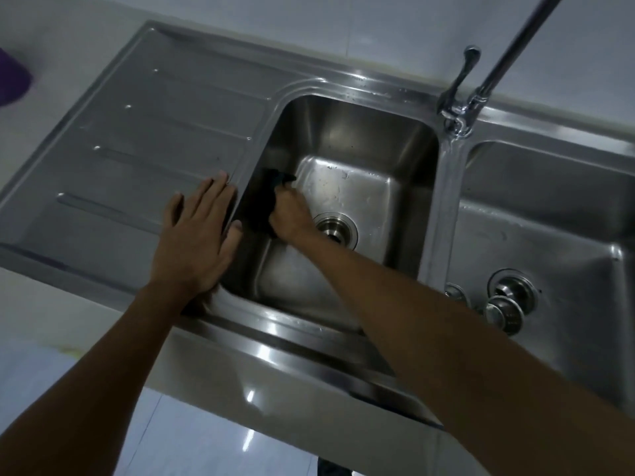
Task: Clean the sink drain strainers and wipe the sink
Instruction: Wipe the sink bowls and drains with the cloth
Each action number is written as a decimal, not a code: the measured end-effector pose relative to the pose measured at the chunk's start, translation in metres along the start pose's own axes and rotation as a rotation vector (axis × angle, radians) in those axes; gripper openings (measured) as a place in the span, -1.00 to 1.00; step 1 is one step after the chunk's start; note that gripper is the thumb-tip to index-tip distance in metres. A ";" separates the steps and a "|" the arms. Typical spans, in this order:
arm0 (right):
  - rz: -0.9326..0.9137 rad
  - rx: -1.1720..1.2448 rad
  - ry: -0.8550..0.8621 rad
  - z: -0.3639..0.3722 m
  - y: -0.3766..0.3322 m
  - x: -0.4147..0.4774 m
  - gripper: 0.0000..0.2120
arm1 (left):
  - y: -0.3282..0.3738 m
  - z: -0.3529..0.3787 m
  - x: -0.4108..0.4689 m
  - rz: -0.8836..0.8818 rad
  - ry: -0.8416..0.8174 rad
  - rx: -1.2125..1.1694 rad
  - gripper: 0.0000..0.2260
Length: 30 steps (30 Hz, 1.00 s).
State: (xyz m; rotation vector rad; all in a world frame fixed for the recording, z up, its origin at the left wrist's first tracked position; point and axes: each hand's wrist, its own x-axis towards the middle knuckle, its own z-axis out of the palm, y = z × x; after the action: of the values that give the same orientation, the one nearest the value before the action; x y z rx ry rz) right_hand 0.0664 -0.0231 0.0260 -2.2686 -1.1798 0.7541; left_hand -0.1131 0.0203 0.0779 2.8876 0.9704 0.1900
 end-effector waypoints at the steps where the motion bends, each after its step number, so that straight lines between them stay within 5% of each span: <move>1: -0.030 -0.129 -0.026 -0.003 0.013 0.012 -0.51 | 0.000 0.002 0.000 0.001 0.003 -0.003 -0.42; 7: -0.249 -0.909 -0.081 -0.009 0.070 0.050 -0.48 | -0.005 0.007 0.005 0.012 0.002 -0.014 -0.40; 11: -0.026 -0.877 -0.050 -0.033 0.096 0.049 -0.53 | -0.015 0.010 0.000 0.032 0.008 0.012 -0.40; 17: 0.197 -1.174 -0.315 -0.087 0.130 0.010 -0.50 | -0.018 0.011 -0.004 0.021 -0.015 0.026 -0.37; 22: 0.159 -1.373 -0.527 -0.092 0.104 -0.014 -0.33 | -0.017 0.009 0.002 0.026 0.006 0.028 -0.37; 30: -0.070 -1.260 -0.847 -0.083 0.093 -0.082 -0.57 | -0.019 0.013 0.001 0.029 0.008 0.037 -0.34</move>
State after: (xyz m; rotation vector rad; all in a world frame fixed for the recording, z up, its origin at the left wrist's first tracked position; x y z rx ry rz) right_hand 0.1355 -0.1526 0.0495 -2.8309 -2.6952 1.2140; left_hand -0.1220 0.0354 0.0624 2.9379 0.9443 0.1872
